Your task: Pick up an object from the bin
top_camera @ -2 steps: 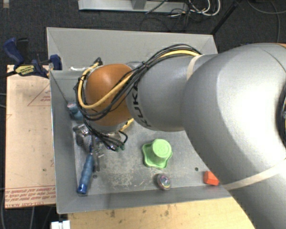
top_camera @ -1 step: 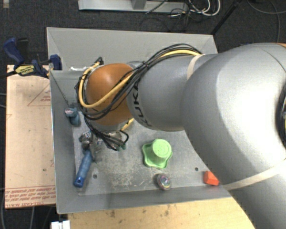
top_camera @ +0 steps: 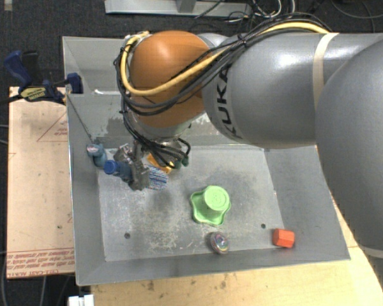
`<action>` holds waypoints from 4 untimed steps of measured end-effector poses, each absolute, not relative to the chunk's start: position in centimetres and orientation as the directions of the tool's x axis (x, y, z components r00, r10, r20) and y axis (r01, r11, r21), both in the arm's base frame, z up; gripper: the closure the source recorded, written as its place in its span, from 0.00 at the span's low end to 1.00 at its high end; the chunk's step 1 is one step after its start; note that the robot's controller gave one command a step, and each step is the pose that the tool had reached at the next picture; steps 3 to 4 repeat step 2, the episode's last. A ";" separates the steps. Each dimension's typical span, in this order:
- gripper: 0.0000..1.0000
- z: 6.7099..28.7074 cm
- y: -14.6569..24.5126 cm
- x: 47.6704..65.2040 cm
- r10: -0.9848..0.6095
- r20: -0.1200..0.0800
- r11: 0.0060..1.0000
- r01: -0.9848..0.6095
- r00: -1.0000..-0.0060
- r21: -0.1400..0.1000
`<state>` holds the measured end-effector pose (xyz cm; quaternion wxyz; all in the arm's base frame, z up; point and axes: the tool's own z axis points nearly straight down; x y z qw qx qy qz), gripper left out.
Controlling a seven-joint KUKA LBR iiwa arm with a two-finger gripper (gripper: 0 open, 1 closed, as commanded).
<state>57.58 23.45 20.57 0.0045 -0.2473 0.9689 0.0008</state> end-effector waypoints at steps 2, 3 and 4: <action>1.00 21.7 19.7 59.9 -0.760 -0.009 0.650 -0.760 -0.650 -0.004; 1.00 21.7 19.7 59.9 -0.760 -0.009 0.650 -0.760 -0.650 -0.004; 1.00 21.7 19.7 59.9 -0.760 -0.009 0.650 -0.760 -0.650 -0.004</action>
Offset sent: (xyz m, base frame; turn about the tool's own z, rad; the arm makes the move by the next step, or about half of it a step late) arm 0.0295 -0.0431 -0.0696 -0.3665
